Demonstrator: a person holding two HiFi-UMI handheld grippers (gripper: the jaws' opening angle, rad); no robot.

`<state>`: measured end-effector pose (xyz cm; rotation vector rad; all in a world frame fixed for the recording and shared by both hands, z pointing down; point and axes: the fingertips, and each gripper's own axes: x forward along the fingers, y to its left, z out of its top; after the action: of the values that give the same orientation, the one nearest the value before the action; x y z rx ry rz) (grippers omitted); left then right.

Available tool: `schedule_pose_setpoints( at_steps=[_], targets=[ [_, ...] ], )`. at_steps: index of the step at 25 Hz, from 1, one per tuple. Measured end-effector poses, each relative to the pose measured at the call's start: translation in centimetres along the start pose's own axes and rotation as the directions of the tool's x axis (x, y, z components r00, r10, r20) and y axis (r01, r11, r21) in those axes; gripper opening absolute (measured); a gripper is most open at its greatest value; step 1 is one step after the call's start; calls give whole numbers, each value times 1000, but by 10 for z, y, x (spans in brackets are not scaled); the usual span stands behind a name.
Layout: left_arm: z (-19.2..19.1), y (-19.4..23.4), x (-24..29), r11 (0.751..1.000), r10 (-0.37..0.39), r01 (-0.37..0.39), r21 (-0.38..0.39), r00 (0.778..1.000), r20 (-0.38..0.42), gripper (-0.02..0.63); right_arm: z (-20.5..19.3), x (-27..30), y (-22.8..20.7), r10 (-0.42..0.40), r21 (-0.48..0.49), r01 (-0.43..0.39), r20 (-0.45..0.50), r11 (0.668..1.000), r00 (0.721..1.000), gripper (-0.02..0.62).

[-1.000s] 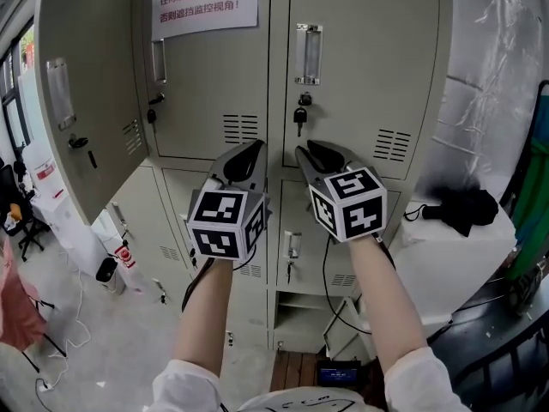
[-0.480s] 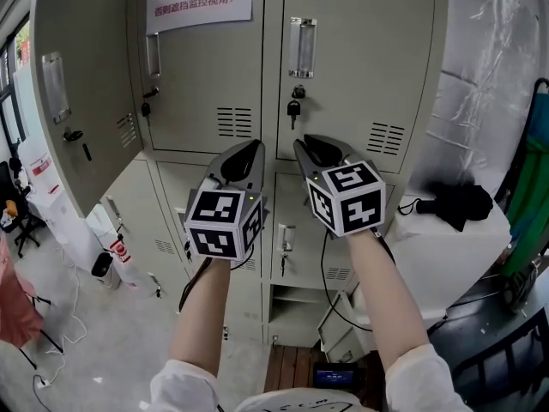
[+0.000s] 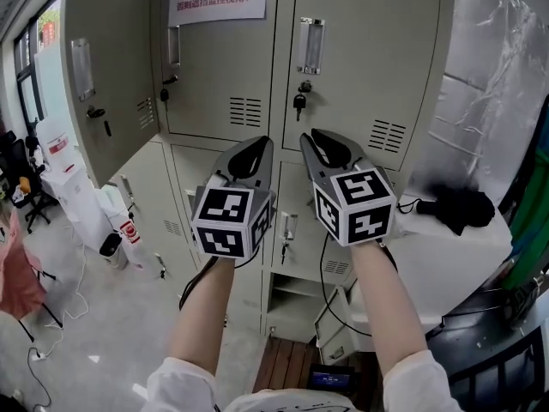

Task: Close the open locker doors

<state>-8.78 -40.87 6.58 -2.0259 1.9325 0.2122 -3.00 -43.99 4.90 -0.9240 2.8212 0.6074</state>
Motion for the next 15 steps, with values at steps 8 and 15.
schedule_pose_setpoints(
  at_steps=[8,15],
  targets=[
    [12,1,-25,993,117,-117,6,993,21,49,8,-21,19,64,17,-64,33,998,997,74],
    [18,3,-45,984,173,-174,35,984,31,156,3,-32,37,115,41,-117,49,992,992,74]
  ],
)
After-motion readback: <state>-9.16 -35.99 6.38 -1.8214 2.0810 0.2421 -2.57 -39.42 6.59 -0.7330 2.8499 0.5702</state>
